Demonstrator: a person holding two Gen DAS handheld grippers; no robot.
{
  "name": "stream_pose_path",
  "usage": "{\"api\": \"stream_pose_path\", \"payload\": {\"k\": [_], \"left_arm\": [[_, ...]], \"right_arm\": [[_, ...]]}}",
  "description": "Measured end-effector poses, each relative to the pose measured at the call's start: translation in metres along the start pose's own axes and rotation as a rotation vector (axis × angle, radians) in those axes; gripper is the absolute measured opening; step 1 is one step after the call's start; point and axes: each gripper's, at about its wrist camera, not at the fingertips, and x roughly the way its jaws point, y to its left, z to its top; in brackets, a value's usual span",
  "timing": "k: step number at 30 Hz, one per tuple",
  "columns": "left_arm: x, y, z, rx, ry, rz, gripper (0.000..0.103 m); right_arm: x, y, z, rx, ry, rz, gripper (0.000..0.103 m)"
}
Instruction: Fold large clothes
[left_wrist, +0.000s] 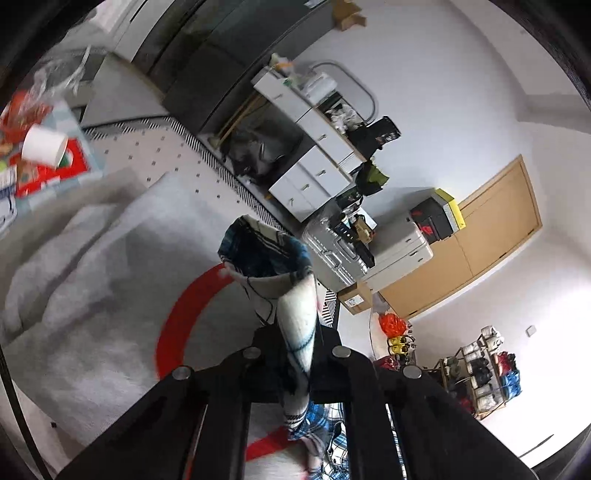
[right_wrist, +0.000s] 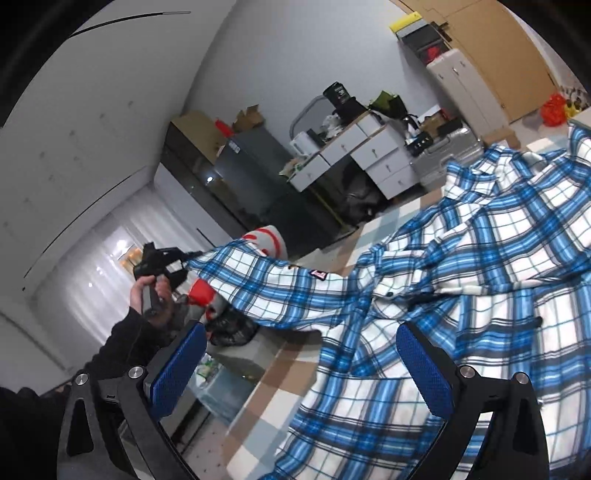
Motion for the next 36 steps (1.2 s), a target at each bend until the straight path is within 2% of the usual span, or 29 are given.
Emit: {"api": "stream_pose_path", "payload": {"k": [3, 7, 12, 17, 20, 22, 25, 27, 28, 29, 31, 33, 34, 36], "left_arm": [[-0.003, -0.032, 0.006, 0.078, -0.020, 0.024, 0.003], [-0.008, -0.079, 0.009, 0.184, -0.035, -0.007, 0.001], [-0.005, -0.163, -0.012, 0.332, -0.020, -0.107, 0.001], [0.013, -0.249, -0.060, 0.484, 0.034, -0.232, 0.001], [0.037, -0.296, -0.098, 0.547, 0.103, -0.310, 0.001], [0.067, -0.330, -0.137, 0.614, 0.186, -0.342, 0.001], [0.105, -0.358, -0.190, 0.675, 0.287, -0.365, 0.001], [0.140, -0.372, -0.236, 0.715, 0.378, -0.380, 0.001], [0.160, -0.377, -0.263, 0.737, 0.447, -0.384, 0.001], [0.172, -0.378, -0.278, 0.747, 0.492, -0.389, 0.001], [0.210, -0.374, -0.335, 0.796, 0.598, -0.372, 0.001], [0.235, -0.369, -0.376, 0.822, 0.672, -0.356, 0.001], [0.252, -0.361, -0.403, 0.835, 0.735, -0.349, 0.001], [0.277, -0.356, -0.436, 0.863, 0.793, -0.314, 0.001]], "right_arm": [[-0.011, -0.006, 0.000, 0.019, -0.018, -0.016, 0.103], [-0.028, -0.017, 0.000, 0.039, -0.029, -0.050, 0.103], [-0.057, -0.024, 0.000, 0.054, -0.075, -0.090, 0.103], [-0.091, -0.032, -0.003, 0.066, -0.135, -0.121, 0.103], [-0.107, -0.037, -0.003, 0.078, -0.161, -0.135, 0.103], [-0.121, -0.042, -0.004, 0.086, -0.180, -0.149, 0.103], [-0.141, -0.049, -0.007, 0.096, -0.204, -0.172, 0.103], [-0.154, -0.052, -0.010, 0.101, -0.221, -0.187, 0.103], [-0.162, -0.055, -0.012, 0.108, -0.232, -0.197, 0.103], [-0.168, -0.058, -0.013, 0.114, -0.239, -0.205, 0.103], [-0.178, -0.062, -0.016, 0.122, -0.241, -0.209, 0.103], [-0.187, -0.066, -0.019, 0.125, -0.236, -0.214, 0.103], [-0.190, -0.068, -0.021, 0.123, -0.238, -0.219, 0.103], [-0.196, -0.072, -0.025, 0.122, -0.239, -0.229, 0.103]]}}
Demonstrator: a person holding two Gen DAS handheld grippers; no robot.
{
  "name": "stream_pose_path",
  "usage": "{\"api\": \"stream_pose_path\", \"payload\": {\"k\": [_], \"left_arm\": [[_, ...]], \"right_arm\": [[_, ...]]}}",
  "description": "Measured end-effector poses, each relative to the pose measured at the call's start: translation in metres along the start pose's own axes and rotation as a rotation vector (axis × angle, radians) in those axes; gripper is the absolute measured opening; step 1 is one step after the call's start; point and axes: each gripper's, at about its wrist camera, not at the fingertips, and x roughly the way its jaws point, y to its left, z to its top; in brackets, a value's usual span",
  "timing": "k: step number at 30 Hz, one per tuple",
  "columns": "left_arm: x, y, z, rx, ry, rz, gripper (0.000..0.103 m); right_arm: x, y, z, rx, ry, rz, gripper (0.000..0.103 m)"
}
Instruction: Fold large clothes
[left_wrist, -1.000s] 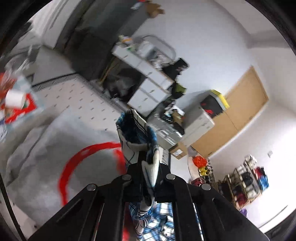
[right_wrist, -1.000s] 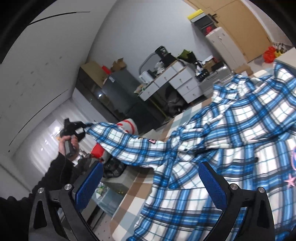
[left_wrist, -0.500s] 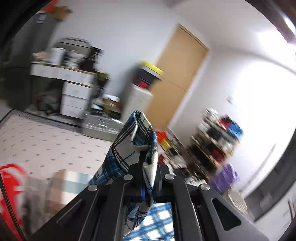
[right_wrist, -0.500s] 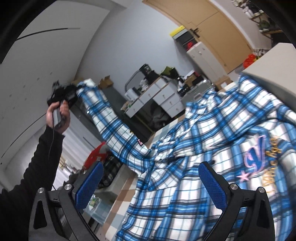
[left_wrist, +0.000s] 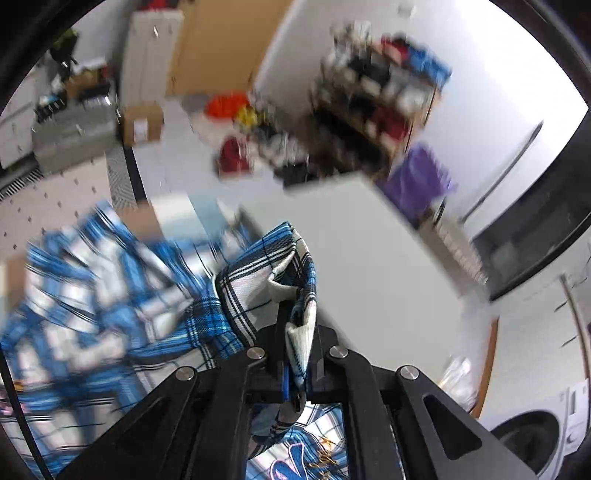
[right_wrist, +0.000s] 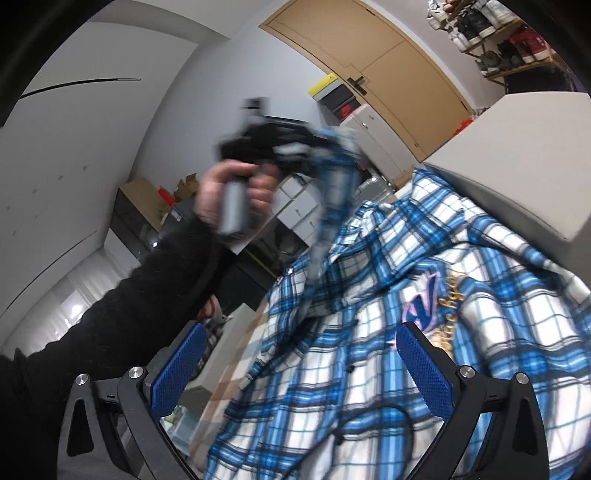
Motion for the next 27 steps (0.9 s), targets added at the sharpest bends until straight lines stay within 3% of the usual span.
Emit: {"api": "stream_pose_path", "payload": {"k": [2, 7, 9, 10, 13, 15, 17, 19, 25, 27], "left_arm": [[0.037, -0.007, -0.011, 0.021, 0.086, 0.005, 0.001], [0.080, -0.018, -0.038, 0.049, 0.248, 0.058, 0.003], [0.077, -0.019, -0.045, 0.060, 0.314, 0.002, 0.019], [0.070, -0.016, -0.051, 0.053, 0.336, -0.046, 0.022], [0.030, -0.006, -0.062, 0.063, 0.289, -0.112, 0.028], [-0.003, 0.013, -0.066, 0.063, 0.230, -0.131, 0.062], [-0.037, 0.041, -0.070, 0.044, 0.161, -0.108, 0.079], [-0.074, 0.083, -0.082, 0.004, 0.099, -0.036, 0.079], [-0.111, 0.199, -0.105, -0.164, 0.085, 0.178, 0.079], [-0.107, 0.200, -0.113, -0.208, 0.079, 0.180, 0.079]], "right_arm": [[-0.001, -0.006, -0.002, 0.014, 0.009, -0.010, 0.103], [0.002, -0.018, -0.005, 0.060, 0.053, -0.004, 0.103], [0.003, -0.017, -0.005, 0.055, 0.062, 0.001, 0.103], [0.002, -0.017, -0.005, 0.051, 0.063, -0.001, 0.103], [0.002, -0.017, -0.004, 0.054, 0.070, -0.008, 0.103], [0.005, -0.019, -0.003, 0.067, 0.072, -0.011, 0.103], [0.006, -0.019, -0.003, 0.073, 0.073, -0.010, 0.103], [0.009, -0.016, -0.001, 0.066, 0.074, -0.011, 0.103], [0.029, 0.001, 0.017, -0.021, 0.097, -0.058, 0.103], [0.043, 0.010, 0.033, -0.072, 0.122, -0.103, 0.103]]}}
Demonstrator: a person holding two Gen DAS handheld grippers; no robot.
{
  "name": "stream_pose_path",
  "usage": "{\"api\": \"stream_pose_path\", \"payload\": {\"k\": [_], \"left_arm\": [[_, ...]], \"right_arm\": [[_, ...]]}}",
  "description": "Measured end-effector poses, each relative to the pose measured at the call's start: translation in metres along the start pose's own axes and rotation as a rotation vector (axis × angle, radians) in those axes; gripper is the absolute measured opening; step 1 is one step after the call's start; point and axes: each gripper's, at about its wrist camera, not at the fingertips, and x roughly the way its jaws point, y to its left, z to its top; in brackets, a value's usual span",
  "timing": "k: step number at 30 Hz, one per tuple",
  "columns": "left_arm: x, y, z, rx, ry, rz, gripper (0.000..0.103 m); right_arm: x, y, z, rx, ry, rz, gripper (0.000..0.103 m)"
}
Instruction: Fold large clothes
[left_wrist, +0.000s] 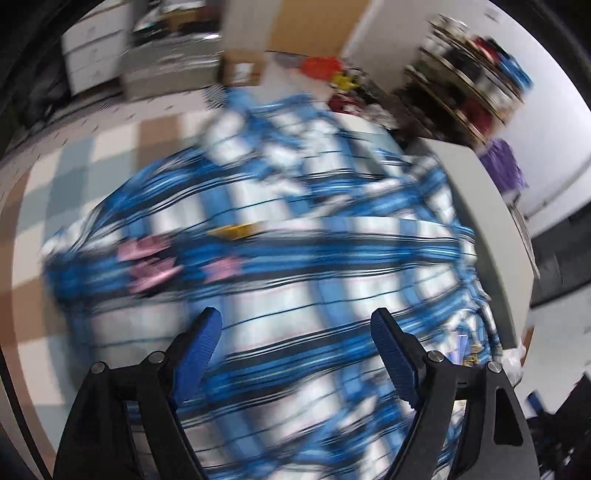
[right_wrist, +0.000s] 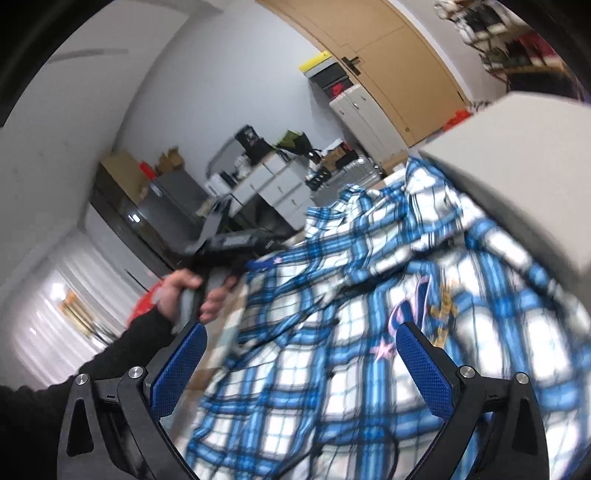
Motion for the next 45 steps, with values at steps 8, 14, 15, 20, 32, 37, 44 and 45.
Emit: {"api": "stream_pose_path", "payload": {"k": [8, 14, 15, 20, 32, 37, 44, 45], "left_arm": [[0.018, 0.037, -0.001, -0.071, 0.014, -0.018, 0.079], [0.013, 0.060, -0.001, -0.114, 0.017, -0.039, 0.079], [0.012, 0.061, -0.004, -0.103, 0.012, -0.041, 0.079], [0.009, 0.052, -0.017, 0.025, -0.018, 0.006, 0.079], [-0.027, -0.008, -0.060, 0.124, -0.037, -0.116, 0.079], [0.007, 0.002, -0.070, 0.079, 0.049, -0.023, 0.079], [0.005, -0.002, -0.077, 0.131, 0.027, 0.016, 0.079], [0.005, -0.003, -0.077, 0.143, 0.025, 0.026, 0.079]], "right_arm": [[0.088, 0.021, 0.084, -0.039, 0.224, -0.221, 0.103], [0.205, -0.015, 0.118, -0.073, 0.424, -0.421, 0.103], [0.220, -0.021, 0.121, -0.098, 0.445, -0.462, 0.103], [0.272, -0.061, 0.124, -0.185, 0.549, -0.604, 0.103], [0.240, -0.025, 0.104, -0.389, 0.433, -0.581, 0.103], [0.239, 0.010, 0.070, -0.519, 0.491, -0.529, 0.103], [0.253, -0.022, 0.047, -0.485, 0.560, -0.615, 0.103], [0.251, -0.032, 0.048, -0.420, 0.583, -0.595, 0.103]]}}
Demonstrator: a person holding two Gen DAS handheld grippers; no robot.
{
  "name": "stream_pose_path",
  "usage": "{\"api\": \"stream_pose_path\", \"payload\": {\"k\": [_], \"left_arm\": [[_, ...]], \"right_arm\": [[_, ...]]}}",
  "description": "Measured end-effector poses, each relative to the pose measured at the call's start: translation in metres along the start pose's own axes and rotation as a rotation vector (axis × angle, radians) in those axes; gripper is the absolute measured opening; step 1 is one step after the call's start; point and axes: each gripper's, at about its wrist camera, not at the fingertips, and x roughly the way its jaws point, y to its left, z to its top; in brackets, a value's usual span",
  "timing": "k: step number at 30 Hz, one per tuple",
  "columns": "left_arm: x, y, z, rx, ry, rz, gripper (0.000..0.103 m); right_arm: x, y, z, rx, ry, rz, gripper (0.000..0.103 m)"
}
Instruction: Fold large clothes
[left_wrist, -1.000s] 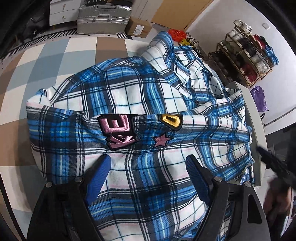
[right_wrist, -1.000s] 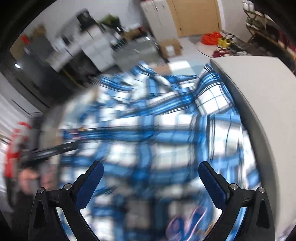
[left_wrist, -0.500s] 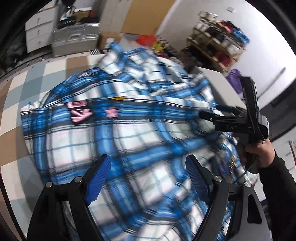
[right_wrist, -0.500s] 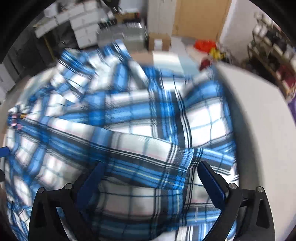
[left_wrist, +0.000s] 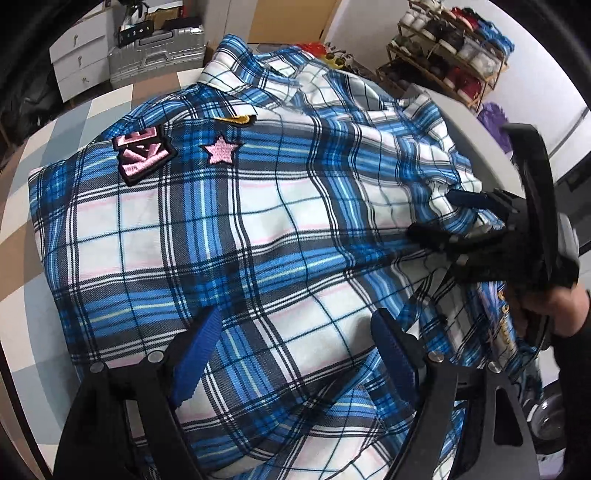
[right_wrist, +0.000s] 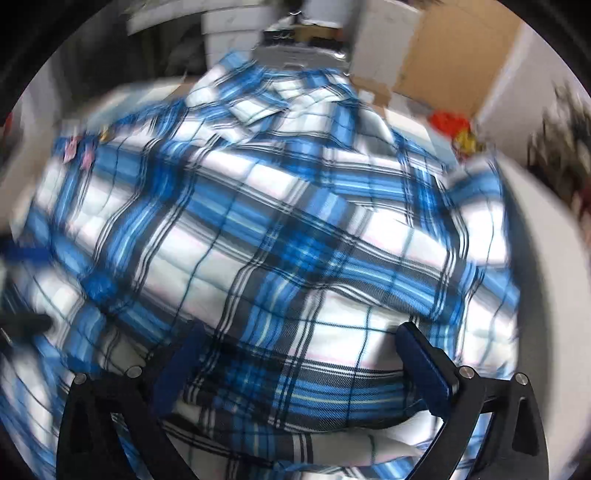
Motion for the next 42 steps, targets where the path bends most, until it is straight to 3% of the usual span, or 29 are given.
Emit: {"api": "stream_pose_path", "payload": {"k": [6, 9, 15, 19, 24, 28, 34, 37, 42], "left_arm": [[-0.002, -0.013, -0.003, 0.017, 0.006, 0.081, 0.079], [0.000, -0.014, -0.005, 0.030, 0.014, 0.101, 0.079], [-0.002, -0.015, -0.013, 0.026, -0.017, 0.144, 0.079], [-0.011, -0.017, -0.016, 0.030, -0.029, 0.199, 0.079], [-0.033, -0.013, -0.007, 0.025, -0.078, 0.190, 0.079], [-0.059, -0.002, 0.017, -0.016, -0.119, 0.160, 0.080], [-0.080, 0.011, 0.085, -0.060, -0.153, 0.147, 0.080], [-0.073, 0.020, 0.113, -0.081, -0.131, 0.158, 0.080], [-0.028, 0.041, 0.165, -0.135, -0.060, 0.135, 0.080]], "right_arm": [[-0.016, -0.011, -0.019, 0.003, -0.036, 0.002, 0.103], [-0.037, -0.018, -0.032, 0.026, -0.102, 0.079, 0.103], [-0.022, -0.009, -0.038, -0.001, -0.009, 0.024, 0.103], [-0.041, -0.006, -0.047, 0.007, -0.039, 0.011, 0.103], [-0.072, -0.010, -0.051, 0.030, -0.132, 0.041, 0.103], [-0.106, -0.010, -0.048, 0.018, -0.219, 0.051, 0.103], [-0.133, -0.011, 0.009, 0.027, -0.314, 0.102, 0.103], [-0.152, -0.018, 0.032, 0.055, -0.351, 0.138, 0.103], [-0.144, -0.035, 0.068, 0.113, -0.361, 0.207, 0.103]]}}
